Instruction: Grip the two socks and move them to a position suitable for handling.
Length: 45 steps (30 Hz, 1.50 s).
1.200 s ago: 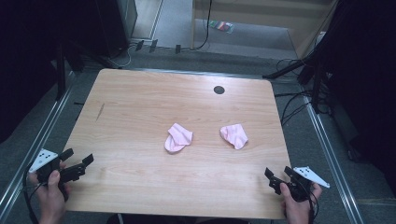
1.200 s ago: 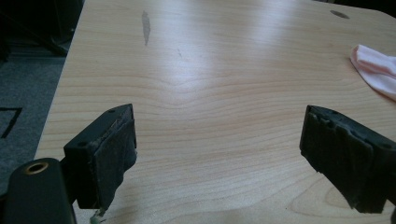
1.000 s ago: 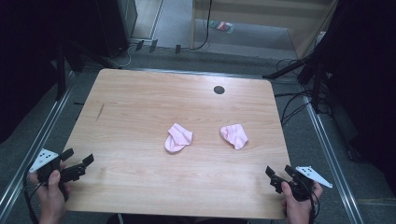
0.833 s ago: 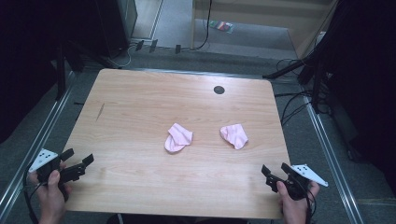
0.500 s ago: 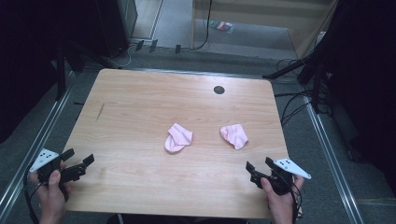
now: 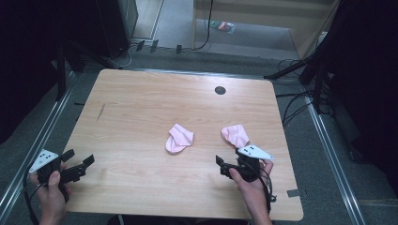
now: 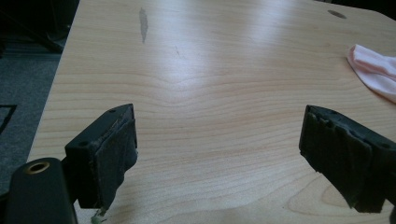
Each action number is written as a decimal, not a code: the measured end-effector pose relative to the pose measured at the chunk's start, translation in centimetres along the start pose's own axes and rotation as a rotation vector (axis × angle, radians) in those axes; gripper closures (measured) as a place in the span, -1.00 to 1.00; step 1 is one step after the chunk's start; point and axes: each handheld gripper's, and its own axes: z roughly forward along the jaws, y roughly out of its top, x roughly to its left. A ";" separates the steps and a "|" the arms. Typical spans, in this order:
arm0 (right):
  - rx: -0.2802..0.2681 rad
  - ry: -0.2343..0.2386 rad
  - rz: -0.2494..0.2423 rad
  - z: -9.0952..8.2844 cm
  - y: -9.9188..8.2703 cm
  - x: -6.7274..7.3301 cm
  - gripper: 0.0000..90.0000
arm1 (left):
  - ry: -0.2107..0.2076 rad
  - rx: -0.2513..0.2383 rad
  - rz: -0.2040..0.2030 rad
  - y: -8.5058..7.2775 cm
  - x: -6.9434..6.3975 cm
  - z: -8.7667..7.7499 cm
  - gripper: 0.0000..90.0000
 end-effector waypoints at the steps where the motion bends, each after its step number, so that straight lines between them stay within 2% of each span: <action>1: 0.000 0.000 0.000 0.0 0.0 0.0 -0.62 | 0.000 0.000 0.000 0.0 0.0 0.0 -0.74; 2: 0.012 0.008 -0.008 0.9 0.2 0.5 -0.62 | 0.001 0.000 -0.001 0.0 0.0 0.0 -0.74; 4: 0.017 0.014 -0.010 1.2 0.4 0.8 -0.62 | 0.000 -0.001 -0.001 0.0 0.0 0.0 -0.74; 6: 0.025 0.034 -0.015 2.2 0.8 1.7 -0.62 | -0.001 0.003 -0.002 0.0 0.1 0.0 -0.74; 18: 0.051 0.060 -0.071 5.0 2.6 4.7 -0.63 | -0.001 0.004 -0.002 0.0 0.1 0.0 -0.74; 33: 0.058 0.090 -0.079 6.7 3.7 6.2 -0.63 | -0.001 0.007 -0.003 0.0 0.1 0.1 -0.74; 37: 0.066 0.097 -0.101 7.2 4.2 7.0 -0.63 | -0.003 0.006 -0.005 0.0 0.1 0.1 -0.74; 41: 0.086 0.109 -0.120 8.6 4.4 7.9 -0.61 | -0.003 0.010 -0.004 0.1 0.1 0.1 -0.74; 42: 0.100 0.100 -0.139 9.6 4.4 8.4 -0.57 | -0.002 0.009 -0.005 0.0 0.1 0.1 -0.74; 43: 0.100 0.100 -0.139 9.6 4.4 8.4 -0.57 | -0.003 0.008 -0.005 0.0 0.1 0.1 -0.74; 45: 0.115 0.077 -0.166 10.8 4.4 8.7 -0.54 | -0.003 0.009 -0.004 0.0 0.1 0.1 -0.74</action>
